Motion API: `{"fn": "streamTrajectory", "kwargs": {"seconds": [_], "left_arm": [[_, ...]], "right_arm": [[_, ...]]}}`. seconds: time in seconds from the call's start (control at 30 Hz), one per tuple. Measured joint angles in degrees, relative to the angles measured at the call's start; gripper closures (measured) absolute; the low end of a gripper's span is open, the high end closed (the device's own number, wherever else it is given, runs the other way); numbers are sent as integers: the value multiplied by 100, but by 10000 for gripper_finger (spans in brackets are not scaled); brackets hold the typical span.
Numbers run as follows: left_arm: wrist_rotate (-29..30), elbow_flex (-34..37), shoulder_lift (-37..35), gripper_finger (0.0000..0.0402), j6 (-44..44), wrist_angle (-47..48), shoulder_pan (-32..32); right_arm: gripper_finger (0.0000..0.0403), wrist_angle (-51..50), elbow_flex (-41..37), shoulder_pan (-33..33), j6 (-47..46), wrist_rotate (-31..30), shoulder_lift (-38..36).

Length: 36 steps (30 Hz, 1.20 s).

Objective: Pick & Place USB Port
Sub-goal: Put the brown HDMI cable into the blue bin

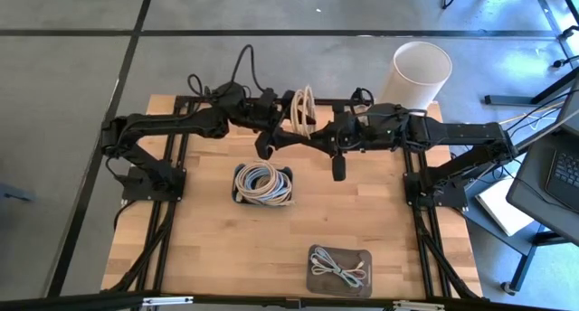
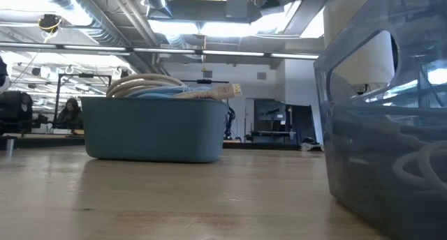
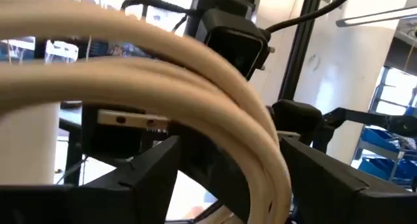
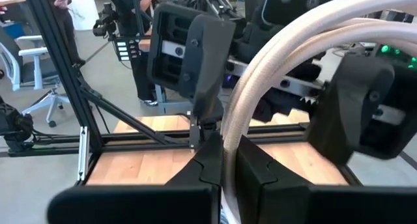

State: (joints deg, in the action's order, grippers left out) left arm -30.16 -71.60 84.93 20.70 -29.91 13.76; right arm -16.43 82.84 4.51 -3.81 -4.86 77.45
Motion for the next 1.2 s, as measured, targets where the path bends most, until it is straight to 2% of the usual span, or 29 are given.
{"fn": "streamTrajectory", "kwargs": {"seconds": [0.07, 0.13, 0.3, 0.33, 0.43, 0.53, 0.7, 0.83, 0.97, 1.03, 1.2], "left_arm": [[0, -4, -7, 165, -117, -15, -21], [-98, -4, -9, 206, -204, -46, -35], [-533, -6, -9, 362, -216, -149, -3], [-562, -6, -9, 377, -215, -129, 0], [-626, -6, -9, 380, -238, -158, 7], [-781, -4, -36, 381, -245, -108, 30], [-890, -6, -96, 381, -187, -80, 132], [-1162, -6, -171, 382, -131, 275, 214], [-1614, -6, -406, 383, -158, 1554, 338], [-1641, -6, -598, 383, -326, 2438, 400], [-1567, -6, -1053, 383, -679, 4464, 450]], "right_arm": [[387, -1, 1, 2, 4, 0, 0], [387, -13, -1, 2, 60, 0, 0], [387, -35, -1, -11, 242, 2, 0], [387, -46, -1, -15, 332, 8, 0], [354, -32, -1, -20, 597, 0, -7], [297, -207, -1, -17, 752, 0, -131], [201, -847, 1, -23, 591, -30, -405], [144, -1454, 1, -20, 277, -428, -661], [122, -2437, 1, -23, -121, -1140, -863], [121, -2804, 1, -24, -393, -1367, -933], [130, -3331, 1, -20, -645, -1506, -962]]}}
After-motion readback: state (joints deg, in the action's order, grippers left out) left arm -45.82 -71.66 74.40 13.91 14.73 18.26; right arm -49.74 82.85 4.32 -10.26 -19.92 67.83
